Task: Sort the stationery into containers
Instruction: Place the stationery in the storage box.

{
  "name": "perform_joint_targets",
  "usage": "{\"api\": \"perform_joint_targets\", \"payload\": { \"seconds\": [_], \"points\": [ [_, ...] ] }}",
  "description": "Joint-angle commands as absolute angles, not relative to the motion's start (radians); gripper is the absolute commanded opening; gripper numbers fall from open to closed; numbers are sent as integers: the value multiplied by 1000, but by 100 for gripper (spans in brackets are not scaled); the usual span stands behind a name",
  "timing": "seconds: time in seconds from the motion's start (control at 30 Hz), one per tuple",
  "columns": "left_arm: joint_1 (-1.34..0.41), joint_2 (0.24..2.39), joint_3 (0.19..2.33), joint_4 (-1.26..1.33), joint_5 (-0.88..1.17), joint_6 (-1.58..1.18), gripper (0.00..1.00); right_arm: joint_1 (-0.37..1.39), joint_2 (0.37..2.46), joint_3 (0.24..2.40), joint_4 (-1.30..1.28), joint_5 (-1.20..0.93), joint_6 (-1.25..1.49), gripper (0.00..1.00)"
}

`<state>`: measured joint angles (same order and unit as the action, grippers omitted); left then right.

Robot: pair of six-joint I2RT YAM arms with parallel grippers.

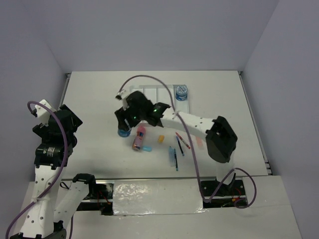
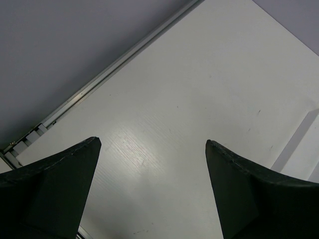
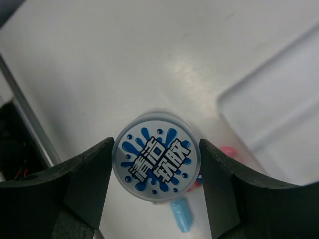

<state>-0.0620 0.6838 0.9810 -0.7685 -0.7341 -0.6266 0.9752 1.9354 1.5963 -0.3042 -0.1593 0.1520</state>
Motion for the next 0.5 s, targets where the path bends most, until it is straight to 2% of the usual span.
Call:
{"api": "perform_joint_targets", "payload": {
  "seconds": [0.0, 0.13, 0.27, 0.47],
  "points": [
    [-60, 692, 976, -724, -735, -598, 99, 815, 1777, 1568, -251, -16, 238, 31],
    [-60, 689, 977, -724, -732, -597, 99, 631, 1718, 1471, -313, 127, 279, 32],
    [-60, 690, 974, -723, -732, -597, 99, 516, 1666, 1410, -302, 144, 272, 32],
    [-60, 704, 976, -724, -729, -594, 99, 391, 1698, 1396, -302, 114, 249, 32]
  ]
}}
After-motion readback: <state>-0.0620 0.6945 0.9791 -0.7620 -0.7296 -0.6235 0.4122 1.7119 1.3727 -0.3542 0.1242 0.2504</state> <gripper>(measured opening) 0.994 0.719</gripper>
